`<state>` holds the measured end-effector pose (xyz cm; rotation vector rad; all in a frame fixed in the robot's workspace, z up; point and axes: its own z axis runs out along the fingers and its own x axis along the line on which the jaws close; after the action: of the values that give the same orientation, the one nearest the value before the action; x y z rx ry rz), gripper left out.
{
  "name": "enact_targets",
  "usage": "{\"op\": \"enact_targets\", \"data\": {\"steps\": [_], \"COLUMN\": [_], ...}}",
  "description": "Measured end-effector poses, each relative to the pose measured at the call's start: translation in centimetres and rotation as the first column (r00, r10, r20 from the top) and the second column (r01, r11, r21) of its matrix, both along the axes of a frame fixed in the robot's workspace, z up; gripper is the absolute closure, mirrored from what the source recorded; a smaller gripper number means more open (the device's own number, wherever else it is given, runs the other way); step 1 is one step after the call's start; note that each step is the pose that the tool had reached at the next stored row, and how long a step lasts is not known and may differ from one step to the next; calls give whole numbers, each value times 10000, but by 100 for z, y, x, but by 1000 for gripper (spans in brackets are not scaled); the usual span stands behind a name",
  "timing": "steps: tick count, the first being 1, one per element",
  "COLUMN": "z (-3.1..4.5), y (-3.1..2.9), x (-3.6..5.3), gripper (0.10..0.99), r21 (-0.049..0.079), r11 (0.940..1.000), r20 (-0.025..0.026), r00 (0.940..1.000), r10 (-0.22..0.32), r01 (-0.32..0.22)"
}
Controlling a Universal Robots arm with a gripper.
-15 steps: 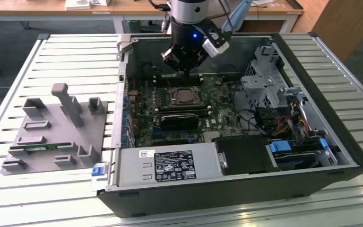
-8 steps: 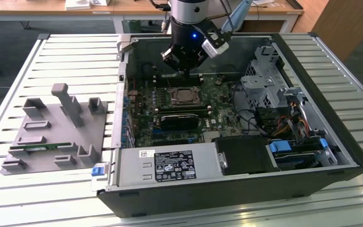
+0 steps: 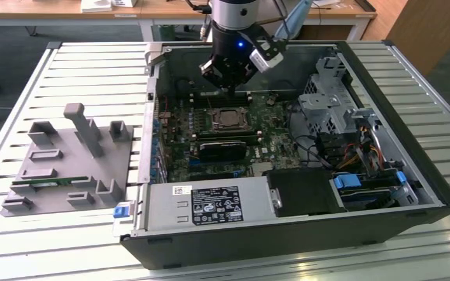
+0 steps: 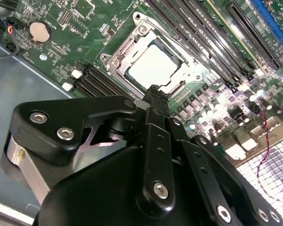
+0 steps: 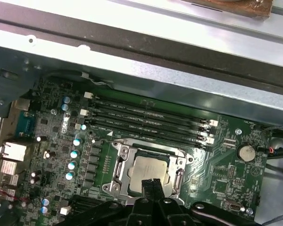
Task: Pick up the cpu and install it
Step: 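Install the first cpu locking lever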
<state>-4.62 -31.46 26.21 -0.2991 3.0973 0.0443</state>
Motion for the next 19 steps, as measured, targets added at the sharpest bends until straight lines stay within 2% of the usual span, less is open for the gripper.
{"op": "enact_targets", "data": {"steps": [3,8,19], "z": [-3,-6,-13], "y": [-3,-4,-4], "x": [-44,-186,-367], "gripper": [980,980,980], "r21": [0,0,1], "r11": [10000,10000,10000], "r20": [0,0,1], "r00": [10000,10000,10000], "r10": [-70,-71,-71], "r01": [70,71,71]}}
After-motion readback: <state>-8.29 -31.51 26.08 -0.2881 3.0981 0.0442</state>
